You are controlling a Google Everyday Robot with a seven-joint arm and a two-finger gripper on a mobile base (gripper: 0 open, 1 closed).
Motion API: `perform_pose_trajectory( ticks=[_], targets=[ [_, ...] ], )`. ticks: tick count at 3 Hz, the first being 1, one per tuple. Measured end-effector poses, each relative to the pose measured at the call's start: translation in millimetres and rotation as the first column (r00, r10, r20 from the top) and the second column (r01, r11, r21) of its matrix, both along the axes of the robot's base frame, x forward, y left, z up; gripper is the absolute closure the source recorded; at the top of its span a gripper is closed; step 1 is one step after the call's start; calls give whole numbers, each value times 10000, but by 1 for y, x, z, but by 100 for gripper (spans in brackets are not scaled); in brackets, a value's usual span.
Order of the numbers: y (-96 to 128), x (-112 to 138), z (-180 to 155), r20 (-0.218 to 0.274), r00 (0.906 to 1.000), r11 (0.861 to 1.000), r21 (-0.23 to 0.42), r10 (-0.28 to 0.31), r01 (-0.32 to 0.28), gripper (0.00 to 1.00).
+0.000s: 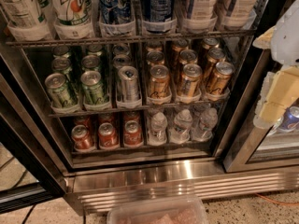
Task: Pick 7up can from top shelf of fridge
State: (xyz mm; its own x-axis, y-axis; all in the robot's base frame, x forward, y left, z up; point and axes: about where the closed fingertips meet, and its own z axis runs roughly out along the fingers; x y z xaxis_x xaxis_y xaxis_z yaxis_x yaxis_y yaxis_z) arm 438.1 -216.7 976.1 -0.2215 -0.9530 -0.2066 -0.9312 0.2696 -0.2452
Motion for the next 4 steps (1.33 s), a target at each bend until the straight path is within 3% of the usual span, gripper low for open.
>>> perform_pose_trajectory(
  ticks=[1, 2, 3, 4],
  targets=[
    [0, 0, 0, 1, 10000, 10000, 1, 0, 0, 0],
    [11, 0, -3, 304, 9995, 9997, 229, -116, 109, 0],
    [51, 0, -5, 957, 9951, 9932, 1158, -250, 139, 0],
    [106, 6, 7, 1729, 9849, 9706, 2362, 48, -461, 0]
  ],
)
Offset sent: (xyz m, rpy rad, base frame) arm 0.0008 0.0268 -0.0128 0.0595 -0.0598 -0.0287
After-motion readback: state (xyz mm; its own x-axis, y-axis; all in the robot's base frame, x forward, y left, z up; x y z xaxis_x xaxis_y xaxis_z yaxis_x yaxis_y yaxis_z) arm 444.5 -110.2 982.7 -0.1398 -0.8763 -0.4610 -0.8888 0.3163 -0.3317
